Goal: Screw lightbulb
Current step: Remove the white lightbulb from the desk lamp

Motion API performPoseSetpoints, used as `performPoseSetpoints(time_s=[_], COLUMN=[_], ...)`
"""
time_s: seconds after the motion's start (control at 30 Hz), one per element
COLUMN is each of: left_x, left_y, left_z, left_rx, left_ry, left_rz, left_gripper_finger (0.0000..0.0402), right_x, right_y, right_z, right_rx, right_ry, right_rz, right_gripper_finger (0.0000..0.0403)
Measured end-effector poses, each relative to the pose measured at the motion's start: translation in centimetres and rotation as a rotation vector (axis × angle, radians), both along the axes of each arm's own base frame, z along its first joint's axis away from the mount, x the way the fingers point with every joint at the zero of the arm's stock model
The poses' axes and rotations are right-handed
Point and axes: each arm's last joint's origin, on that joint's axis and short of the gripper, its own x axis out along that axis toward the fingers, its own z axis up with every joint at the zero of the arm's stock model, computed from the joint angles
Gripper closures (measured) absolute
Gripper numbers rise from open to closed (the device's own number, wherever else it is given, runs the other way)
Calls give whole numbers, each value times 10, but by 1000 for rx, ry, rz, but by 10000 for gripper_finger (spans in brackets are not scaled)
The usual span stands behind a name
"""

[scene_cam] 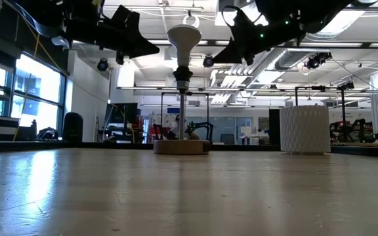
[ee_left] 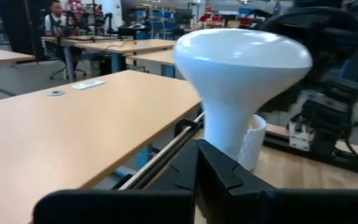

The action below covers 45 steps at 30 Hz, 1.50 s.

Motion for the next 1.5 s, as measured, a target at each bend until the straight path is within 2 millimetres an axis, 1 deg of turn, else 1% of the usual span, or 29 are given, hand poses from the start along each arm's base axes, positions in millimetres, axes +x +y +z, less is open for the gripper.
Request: performPoseSetpoints(time_s=[0.17,0.33,0.47,0.6,0.73,0.8,0.9,1.03,1.17,1.27,1.4,1.5], left_x=[-4,-8,-6,-3,3,7,13,20,25,28,29,27], left_y=[8,15,15,22,31,34,35,30,18,7,-7,-12], left_z=[2,7,11,12,9,5,-1,-4,-1,3,10,13], left_rx=[13,64,124,159,161,155,128,67,62,59,59,53], left_ry=[-18,-50,-87,-155,-257,-290,-333,-363,-381,-396,-419,-388], left_rz=[34,60,46,63,75,54,-3,-61,-107,-151,-203,-204], left_gripper_finger=[401,402,402,401,401,401,401,401,402,401,401,402], right_x=[8,6,2,6,7,7,6,10,15,16,9,2], right_y=[20,32,34,33,33,33,26,12,-3,-14,-31,-39], right_z=[-1,10,19,26,35,38,37,27,17,12,10,12], right_rx=[-17,-96,-106,-155,-171,-166,-144,-104,-67,-67,-62,-58], right_ry=[13,5,-46,-143,-234,-265,-282,-271,-300,-311,-328,-329], right_rz=[63,-8,46,119,119,111,67,38,54,14,-112,-123], right_gripper_finger=[403,403,403,403,403,403,403,403,403,403,403,403])
